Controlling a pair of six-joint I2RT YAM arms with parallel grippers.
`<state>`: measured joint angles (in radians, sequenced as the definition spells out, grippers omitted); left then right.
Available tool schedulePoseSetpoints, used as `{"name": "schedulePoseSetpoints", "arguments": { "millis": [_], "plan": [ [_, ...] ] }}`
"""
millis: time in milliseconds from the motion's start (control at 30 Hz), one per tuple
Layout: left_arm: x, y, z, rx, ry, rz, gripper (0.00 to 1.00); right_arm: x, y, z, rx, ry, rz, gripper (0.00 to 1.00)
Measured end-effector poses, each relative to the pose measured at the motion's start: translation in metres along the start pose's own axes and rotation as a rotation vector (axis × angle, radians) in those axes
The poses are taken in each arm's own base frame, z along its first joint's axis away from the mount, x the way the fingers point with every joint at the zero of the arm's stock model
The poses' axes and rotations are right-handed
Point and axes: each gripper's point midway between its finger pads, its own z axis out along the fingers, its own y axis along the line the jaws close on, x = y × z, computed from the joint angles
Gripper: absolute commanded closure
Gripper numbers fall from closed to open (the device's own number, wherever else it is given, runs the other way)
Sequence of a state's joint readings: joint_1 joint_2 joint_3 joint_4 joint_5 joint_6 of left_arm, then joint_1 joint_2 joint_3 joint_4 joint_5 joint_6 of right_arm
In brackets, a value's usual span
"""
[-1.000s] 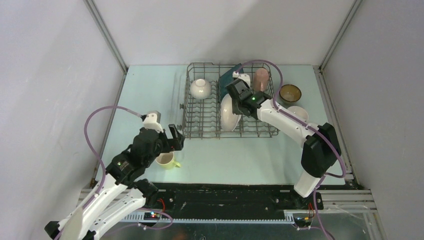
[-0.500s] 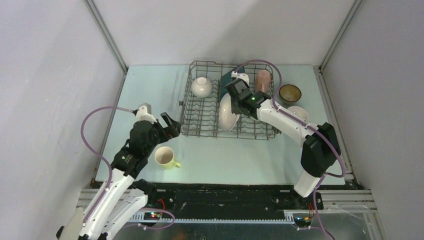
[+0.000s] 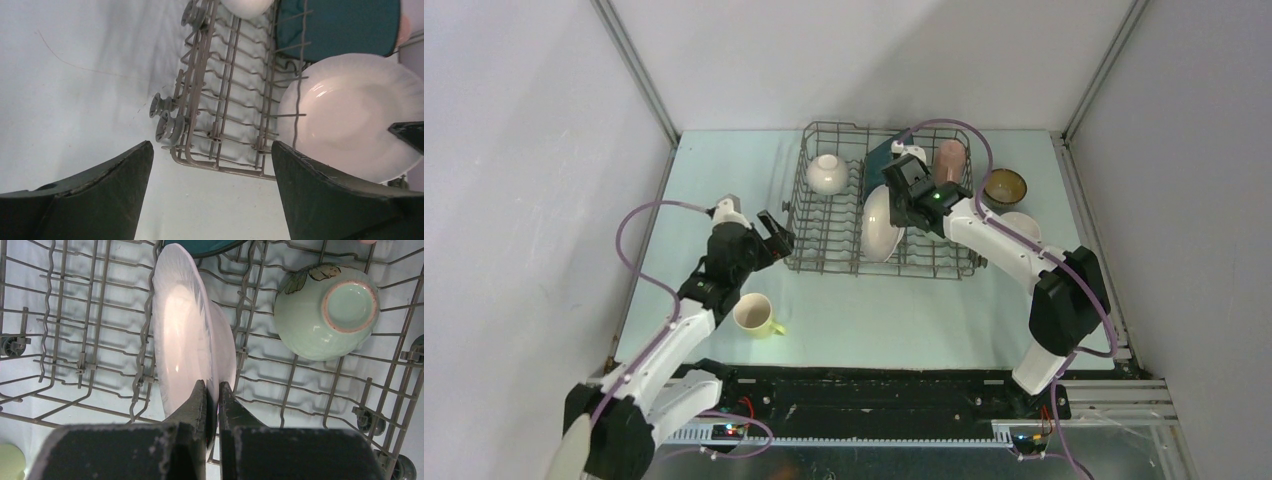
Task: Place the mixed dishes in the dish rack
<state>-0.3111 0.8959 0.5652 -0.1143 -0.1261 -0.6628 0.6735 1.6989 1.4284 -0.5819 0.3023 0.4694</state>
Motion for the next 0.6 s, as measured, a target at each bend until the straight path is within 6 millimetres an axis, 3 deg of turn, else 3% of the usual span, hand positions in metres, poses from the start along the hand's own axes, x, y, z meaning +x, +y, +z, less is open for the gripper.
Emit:
{"name": "schedulePoseSetpoints", "arguments": {
  "millis": [133, 267, 600],
  "plan": [
    [0.012, 0.001, 0.018, -0.011, 0.059, 0.021, 0.15, 0.000, 0.001, 0.000, -0.004, 0.002, 0.016, 1.00],
    [0.007, -0.004, 0.033, -0.012, 0.059, 0.063, 0.19, 0.000, 0.003, 0.000, -0.004, 0.004, 0.074, 1.00],
    [0.007, 0.001, 0.061, -0.083, 0.049, 0.161, 0.21, -0.008, 0.011, 0.008, 0.044, 0.080, 0.197, 1.00]
  ]
}}
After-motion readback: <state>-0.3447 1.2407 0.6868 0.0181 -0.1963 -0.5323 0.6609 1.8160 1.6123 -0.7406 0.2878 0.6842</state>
